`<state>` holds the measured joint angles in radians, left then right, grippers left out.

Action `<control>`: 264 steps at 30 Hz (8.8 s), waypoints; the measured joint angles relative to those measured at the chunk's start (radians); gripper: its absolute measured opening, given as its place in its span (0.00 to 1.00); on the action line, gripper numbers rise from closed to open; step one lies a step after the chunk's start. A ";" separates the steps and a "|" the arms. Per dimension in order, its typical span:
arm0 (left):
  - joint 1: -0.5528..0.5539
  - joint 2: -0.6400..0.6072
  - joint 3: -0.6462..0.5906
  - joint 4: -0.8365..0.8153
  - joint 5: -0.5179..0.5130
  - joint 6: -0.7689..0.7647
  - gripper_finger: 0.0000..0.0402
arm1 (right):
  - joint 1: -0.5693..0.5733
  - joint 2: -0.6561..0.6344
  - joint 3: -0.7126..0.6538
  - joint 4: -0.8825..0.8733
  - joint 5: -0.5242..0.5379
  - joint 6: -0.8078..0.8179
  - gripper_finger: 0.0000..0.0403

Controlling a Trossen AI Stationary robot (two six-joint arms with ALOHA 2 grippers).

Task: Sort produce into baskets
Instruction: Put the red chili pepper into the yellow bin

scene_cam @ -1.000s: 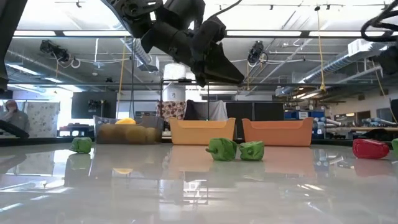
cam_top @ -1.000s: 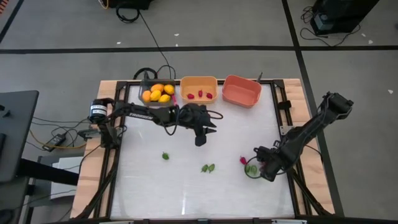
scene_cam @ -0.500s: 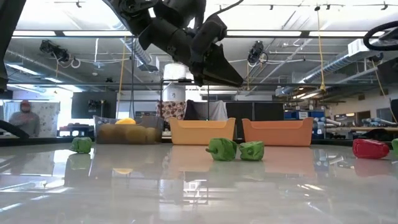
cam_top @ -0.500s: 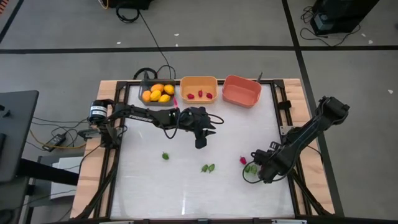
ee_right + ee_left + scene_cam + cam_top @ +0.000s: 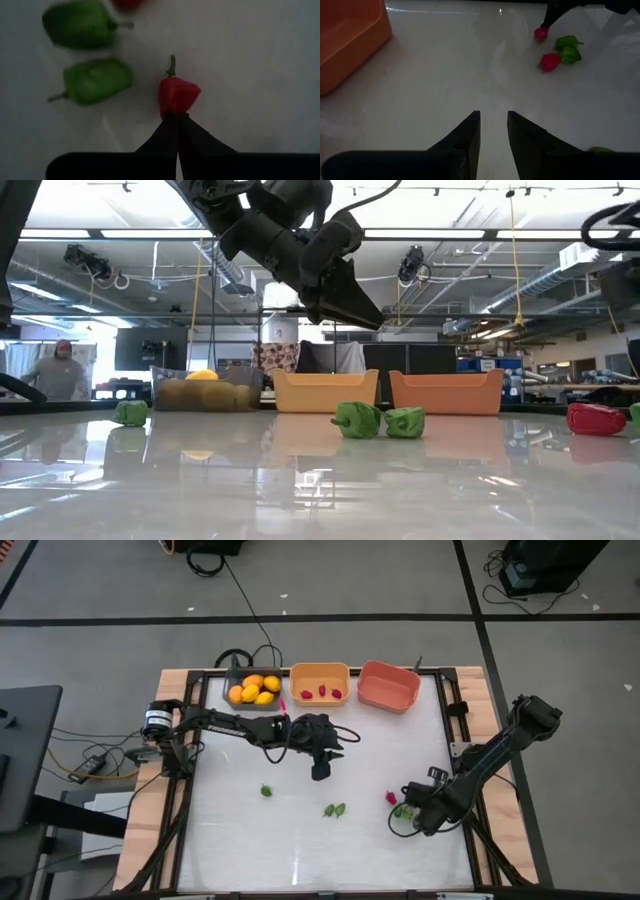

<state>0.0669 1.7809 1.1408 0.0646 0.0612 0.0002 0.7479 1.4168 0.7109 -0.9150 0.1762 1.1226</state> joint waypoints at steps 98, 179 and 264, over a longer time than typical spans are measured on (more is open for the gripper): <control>-0.158 -0.002 0.000 0.408 -0.048 0.253 0.29 | -0.113 -0.101 -0.043 1.046 0.946 -0.920 0.01; 0.006 -0.023 0.026 -0.241 -0.246 -0.029 0.70 | -0.332 -0.102 -0.043 0.337 0.192 -0.381 0.44; -0.221 -0.018 0.027 0.030 -0.226 -0.060 0.11 | -0.287 0.023 -0.031 1.063 0.565 -0.954 0.25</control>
<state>-0.1543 1.7625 1.1675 0.0947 -0.1651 -0.0598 0.4604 1.4399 0.6799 0.1482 0.7414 0.1689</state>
